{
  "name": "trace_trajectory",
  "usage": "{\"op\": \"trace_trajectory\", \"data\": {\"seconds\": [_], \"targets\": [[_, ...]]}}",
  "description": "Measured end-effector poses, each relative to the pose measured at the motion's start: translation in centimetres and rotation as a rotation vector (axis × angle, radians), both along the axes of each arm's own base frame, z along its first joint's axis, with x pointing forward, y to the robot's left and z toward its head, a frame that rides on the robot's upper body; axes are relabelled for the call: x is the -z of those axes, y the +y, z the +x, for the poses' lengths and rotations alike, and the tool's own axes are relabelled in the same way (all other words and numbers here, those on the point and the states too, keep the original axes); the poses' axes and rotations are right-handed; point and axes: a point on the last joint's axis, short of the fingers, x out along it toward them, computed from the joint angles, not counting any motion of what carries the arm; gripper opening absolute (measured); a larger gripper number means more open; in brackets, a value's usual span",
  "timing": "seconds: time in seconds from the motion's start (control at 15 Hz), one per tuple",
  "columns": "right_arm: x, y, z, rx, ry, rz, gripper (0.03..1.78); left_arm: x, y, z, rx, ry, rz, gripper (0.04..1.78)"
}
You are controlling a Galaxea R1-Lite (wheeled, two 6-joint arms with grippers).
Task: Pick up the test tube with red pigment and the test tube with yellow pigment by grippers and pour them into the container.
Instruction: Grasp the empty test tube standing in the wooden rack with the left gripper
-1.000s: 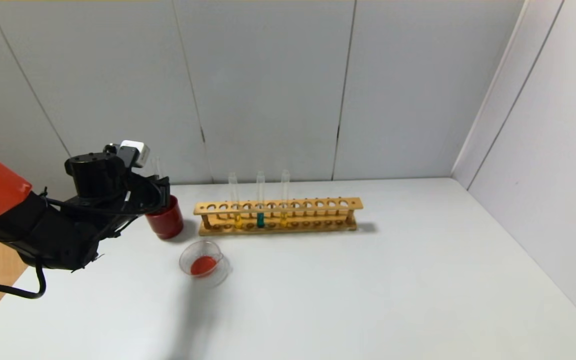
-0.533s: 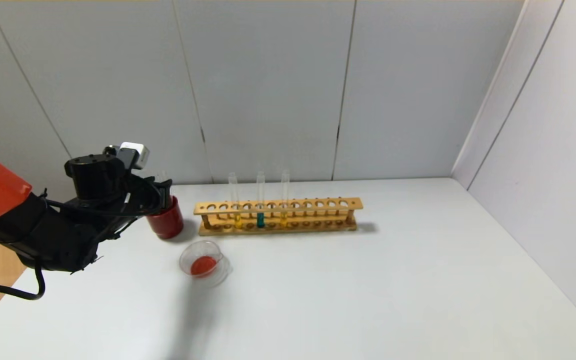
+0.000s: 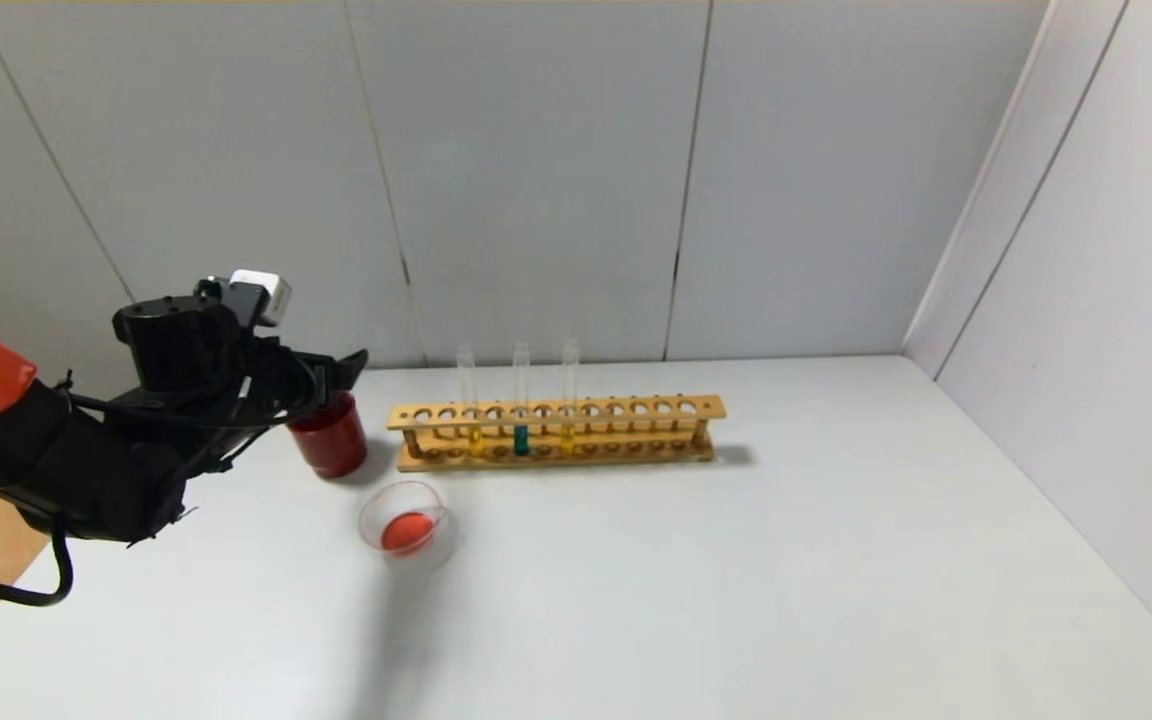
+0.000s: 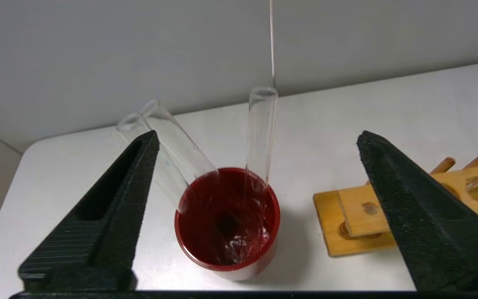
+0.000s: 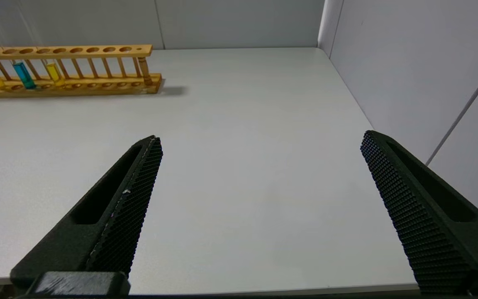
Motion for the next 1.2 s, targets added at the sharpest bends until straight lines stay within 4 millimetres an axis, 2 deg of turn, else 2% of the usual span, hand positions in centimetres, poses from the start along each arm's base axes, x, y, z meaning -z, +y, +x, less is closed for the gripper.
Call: {"op": "trace_trajectory", "data": {"seconds": [0.33, 0.47, 0.67, 0.87, 1.2], "targets": [[0.0, 0.0, 0.0, 0.000, 0.000, 0.000, 1.75, -4.0, 0.0, -1.9, 0.005, -0.078, -0.002, 1.75], [0.0, 0.0, 0.0, 0.000, 0.000, 0.000, 1.75, -5.9, 0.0, -3.7, 0.022, -0.089, -0.005, 1.75], [0.0, 0.0, 0.0, 0.000, 0.000, 0.000, 1.75, -7.4, 0.2, -7.2, 0.132, -0.071, -0.018, 1.75], [0.0, 0.0, 0.0, 0.000, 0.000, 0.000, 1.75, -7.5, 0.3, -10.4, 0.205, -0.058, -0.026, 1.75], [0.0, 0.0, 0.0, 0.000, 0.000, 0.000, 1.75, -5.8, 0.4, -13.0, 0.223, -0.012, -0.068, 1.75]]}}
